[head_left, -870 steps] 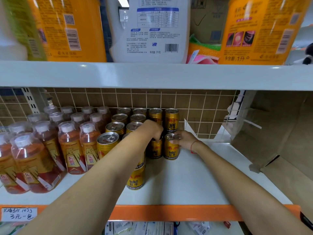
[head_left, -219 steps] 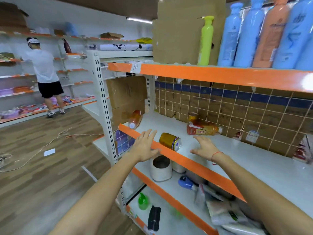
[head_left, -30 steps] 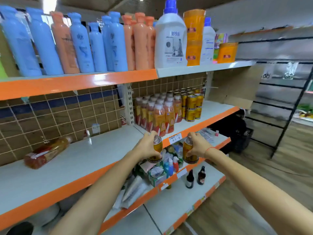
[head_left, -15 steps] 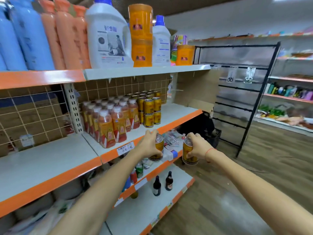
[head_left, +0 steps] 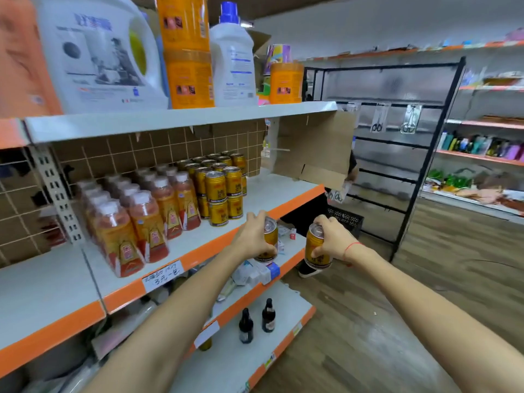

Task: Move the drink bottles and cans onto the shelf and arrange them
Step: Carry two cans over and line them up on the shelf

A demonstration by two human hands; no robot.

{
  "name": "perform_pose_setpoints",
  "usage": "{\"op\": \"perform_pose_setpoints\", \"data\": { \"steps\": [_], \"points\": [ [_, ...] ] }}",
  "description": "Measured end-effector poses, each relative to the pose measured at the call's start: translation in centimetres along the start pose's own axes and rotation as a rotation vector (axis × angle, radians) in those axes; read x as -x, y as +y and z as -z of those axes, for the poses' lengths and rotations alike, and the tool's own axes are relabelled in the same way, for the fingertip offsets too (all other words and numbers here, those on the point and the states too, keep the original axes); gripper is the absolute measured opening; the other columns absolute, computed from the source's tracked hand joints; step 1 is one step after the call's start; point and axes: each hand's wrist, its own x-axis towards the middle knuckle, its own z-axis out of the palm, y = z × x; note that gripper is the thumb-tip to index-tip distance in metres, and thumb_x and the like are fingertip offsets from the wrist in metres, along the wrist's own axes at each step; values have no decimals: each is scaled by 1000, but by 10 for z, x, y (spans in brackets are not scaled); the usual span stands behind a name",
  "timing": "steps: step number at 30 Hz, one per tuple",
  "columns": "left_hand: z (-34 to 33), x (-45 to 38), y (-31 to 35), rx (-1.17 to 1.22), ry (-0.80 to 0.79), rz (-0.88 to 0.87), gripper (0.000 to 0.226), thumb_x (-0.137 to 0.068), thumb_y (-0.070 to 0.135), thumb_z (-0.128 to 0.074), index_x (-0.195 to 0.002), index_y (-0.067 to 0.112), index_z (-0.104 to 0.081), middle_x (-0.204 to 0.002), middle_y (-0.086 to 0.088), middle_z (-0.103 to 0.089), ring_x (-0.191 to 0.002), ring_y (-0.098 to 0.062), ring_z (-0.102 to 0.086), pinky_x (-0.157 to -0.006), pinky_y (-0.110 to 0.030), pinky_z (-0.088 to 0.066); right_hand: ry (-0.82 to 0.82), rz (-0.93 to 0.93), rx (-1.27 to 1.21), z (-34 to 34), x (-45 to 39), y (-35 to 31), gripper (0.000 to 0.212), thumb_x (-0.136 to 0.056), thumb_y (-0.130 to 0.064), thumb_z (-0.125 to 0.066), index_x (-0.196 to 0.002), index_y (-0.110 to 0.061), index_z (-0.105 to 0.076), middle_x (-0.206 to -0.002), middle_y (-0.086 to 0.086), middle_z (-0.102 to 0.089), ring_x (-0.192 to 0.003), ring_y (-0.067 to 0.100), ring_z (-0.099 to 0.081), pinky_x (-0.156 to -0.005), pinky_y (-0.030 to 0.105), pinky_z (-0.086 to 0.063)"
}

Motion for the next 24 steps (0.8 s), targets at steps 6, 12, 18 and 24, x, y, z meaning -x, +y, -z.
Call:
{"op": "perform_pose_setpoints", "data": {
  "steps": [6, 12, 18, 24],
  "points": [
    [-5, -80, -8, -21, 39, -5, 85, -62, 38, -86, -126, 14, -35, -119, -13, -39, -104, -33, -51, -84, -42, -48, -11, 18, 14, 1, -67, 23, 83, -66, -28, -84, -131, -15, -35, -123, 13, -41, -108, 34, -51, -88, 43, -49],
    [3, -147, -27, -65, 51, 26, 79, -62, 40, -86, -117, 13, -36, -113, -11, -38, -99, -34, -49, -81, -43, -48, -17, 73, 26, 17, -148, 27, 87, -67, -28, -83, -135, -12, -32, -129, 15, -41, -115, 34, -48, -92, 41, -46],
    [-3, -189, -44, -68, 66, 105, 85, -62, 38, -87, -124, 15, -35, -124, -13, -37, -106, -36, -51, -88, -46, -49, -36, 149, 4, 12, -211, 25, 83, -66, -28, -84, -130, -12, -35, -124, 15, -42, -110, 34, -49, -89, 39, -46],
    [-19, -229, -53, -85, 66, 227, 106, -62, 40, -86, -144, 15, -24, -136, -15, -33, -121, -36, -46, -97, -44, -46, -77, 244, -32, 4, -274, 36, 81, -65, -25, -85, -130, -12, -37, -125, 15, -41, -113, 34, -48, -93, 39, -45]
  ]
}}
